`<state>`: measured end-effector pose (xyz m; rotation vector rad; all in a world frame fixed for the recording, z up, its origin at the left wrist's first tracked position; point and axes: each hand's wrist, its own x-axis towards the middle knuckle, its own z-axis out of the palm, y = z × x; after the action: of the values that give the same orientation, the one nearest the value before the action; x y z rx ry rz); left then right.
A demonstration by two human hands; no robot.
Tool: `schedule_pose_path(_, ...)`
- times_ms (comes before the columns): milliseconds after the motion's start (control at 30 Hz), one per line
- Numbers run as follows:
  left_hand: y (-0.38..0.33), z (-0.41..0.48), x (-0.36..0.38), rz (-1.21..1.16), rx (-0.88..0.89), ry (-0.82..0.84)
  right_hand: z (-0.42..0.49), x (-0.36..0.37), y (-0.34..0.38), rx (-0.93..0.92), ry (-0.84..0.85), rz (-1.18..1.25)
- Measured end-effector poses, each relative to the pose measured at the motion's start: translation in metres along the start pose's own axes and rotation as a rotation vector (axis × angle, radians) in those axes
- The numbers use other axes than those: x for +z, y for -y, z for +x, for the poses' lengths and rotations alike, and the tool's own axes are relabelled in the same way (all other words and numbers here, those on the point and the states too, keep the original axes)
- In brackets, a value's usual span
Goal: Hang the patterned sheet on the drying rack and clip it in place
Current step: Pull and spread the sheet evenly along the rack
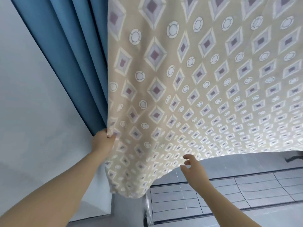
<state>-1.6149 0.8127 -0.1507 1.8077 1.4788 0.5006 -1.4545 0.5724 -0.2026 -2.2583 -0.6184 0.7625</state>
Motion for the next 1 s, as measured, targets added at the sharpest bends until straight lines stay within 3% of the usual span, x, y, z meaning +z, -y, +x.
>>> schedule_pose_path(67,0.004,0.007,-0.002,-0.04,0.028,-0.152,-0.001,0.007,-0.006,0.027,0.016,0.01)
schedule_pose_path(133,0.007,0.013,-0.002,-0.071,0.029,-0.199,-0.001,0.014,-0.01,0.061,0.027,0.016)
schedule_pose_path(300,0.016,0.015,0.014,-0.114,-0.049,0.008,-0.002,0.029,-0.015,0.116,0.022,0.007)
schedule_pose_path(500,0.036,0.012,0.047,-0.102,-0.106,0.093,-0.002,0.049,-0.012,0.171,0.023,0.045)
schedule_pose_path(833,0.069,-0.038,0.123,-0.162,-0.376,0.466,-0.017,0.069,-0.059,0.367,0.059,0.178)
schedule_pose_path(1000,0.07,-0.069,0.173,-0.181,-0.486,0.503,-0.013,0.057,-0.103,0.416,0.107,0.201)
